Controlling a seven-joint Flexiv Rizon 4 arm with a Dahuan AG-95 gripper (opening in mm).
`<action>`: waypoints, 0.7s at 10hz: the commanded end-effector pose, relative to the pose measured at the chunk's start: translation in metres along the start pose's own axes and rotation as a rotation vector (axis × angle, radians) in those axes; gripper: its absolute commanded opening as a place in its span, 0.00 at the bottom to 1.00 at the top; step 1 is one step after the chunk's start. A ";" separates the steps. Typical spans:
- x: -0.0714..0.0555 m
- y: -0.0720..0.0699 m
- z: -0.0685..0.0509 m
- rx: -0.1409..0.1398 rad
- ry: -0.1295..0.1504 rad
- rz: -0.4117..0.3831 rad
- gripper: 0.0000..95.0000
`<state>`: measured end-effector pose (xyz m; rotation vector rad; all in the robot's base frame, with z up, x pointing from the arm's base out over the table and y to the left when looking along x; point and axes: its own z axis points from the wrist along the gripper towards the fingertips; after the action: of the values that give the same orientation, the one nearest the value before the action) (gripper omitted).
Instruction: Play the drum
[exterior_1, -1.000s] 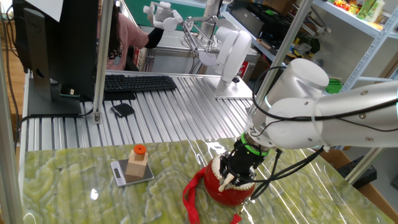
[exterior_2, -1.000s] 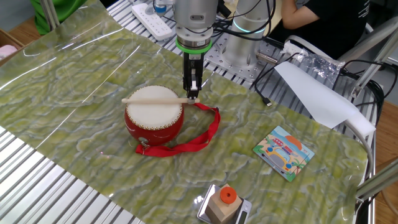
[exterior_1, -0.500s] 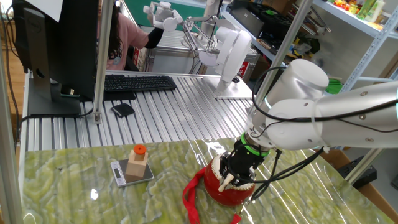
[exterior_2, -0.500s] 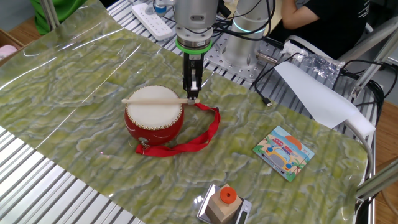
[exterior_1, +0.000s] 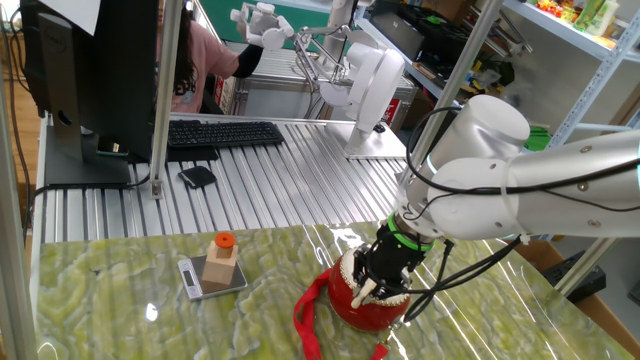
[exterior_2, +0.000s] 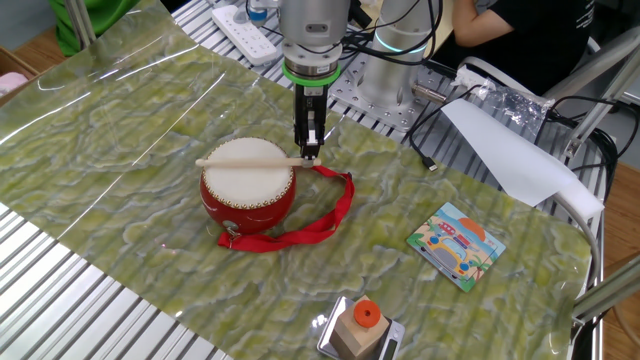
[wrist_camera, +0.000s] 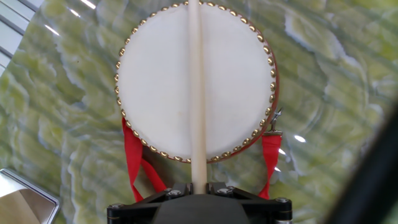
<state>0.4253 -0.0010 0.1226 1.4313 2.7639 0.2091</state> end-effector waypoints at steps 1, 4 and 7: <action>0.000 0.000 0.000 0.001 -0.001 0.000 0.00; 0.000 0.000 0.000 0.001 -0.001 -0.001 0.00; 0.000 0.000 0.000 0.001 -0.002 0.000 0.20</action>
<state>0.4253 -0.0011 0.1225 1.4319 2.7638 0.2080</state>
